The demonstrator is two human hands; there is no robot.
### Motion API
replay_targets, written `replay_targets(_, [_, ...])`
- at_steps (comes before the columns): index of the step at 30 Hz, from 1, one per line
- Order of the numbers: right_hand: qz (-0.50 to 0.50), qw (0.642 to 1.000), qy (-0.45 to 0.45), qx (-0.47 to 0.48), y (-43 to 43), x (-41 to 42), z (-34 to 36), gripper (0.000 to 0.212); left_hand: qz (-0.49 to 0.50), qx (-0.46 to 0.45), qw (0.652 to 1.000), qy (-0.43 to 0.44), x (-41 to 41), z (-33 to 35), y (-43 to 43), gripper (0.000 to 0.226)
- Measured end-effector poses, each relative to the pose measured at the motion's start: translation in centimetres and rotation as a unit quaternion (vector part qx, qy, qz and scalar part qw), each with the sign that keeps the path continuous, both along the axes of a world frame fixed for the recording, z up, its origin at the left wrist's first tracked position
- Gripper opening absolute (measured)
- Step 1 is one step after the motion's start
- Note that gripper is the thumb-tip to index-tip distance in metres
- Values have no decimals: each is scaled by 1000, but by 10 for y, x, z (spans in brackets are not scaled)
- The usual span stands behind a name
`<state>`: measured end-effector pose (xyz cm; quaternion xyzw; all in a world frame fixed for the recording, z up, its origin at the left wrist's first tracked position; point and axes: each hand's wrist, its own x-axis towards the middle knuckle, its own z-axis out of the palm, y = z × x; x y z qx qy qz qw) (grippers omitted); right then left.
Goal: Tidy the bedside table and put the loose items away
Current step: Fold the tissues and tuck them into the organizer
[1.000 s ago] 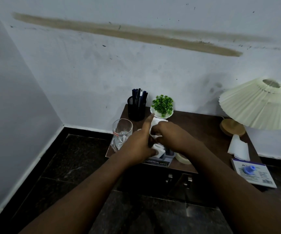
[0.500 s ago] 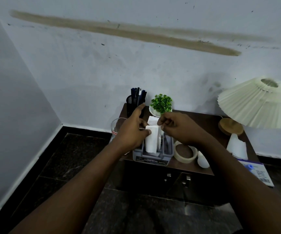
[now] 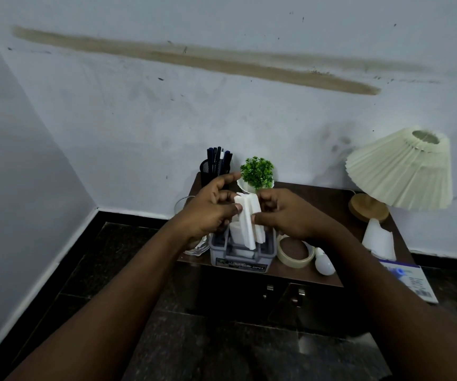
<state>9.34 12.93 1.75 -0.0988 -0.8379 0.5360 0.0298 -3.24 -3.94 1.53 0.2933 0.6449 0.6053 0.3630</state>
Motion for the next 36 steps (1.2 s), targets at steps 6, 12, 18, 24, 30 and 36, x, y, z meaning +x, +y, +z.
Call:
replay_targets(6, [-56, 998, 6, 34, 3, 0, -2, 15, 22, -40, 998, 43, 5, 1, 0, 48])
replay_targets(12, [-51, 998, -4, 27, 5, 0, -5, 12, 16, -83, 983, 160, 11, -7, 0, 50])
replay_targets(18, [-46, 998, -20, 31, 9, 3, -4, 17, 21, -83, 983, 163, 1, -11, -3, 65])
replay_targets(24, [-53, 994, 1, 96, 5, 3, 0, 9, 18, -63, 978, 197, 5, -10, 0, 68])
replay_targets(30, [-54, 981, 9, 184, 10, 3, 6, 12, 41, -62, 971, 226, 0, -7, -2, 64])
replay_targets(36, [-117, 965, 58, 229, 5, 2, 11, 12, 56, -98, 961, 252, -1, -9, -2, 61])
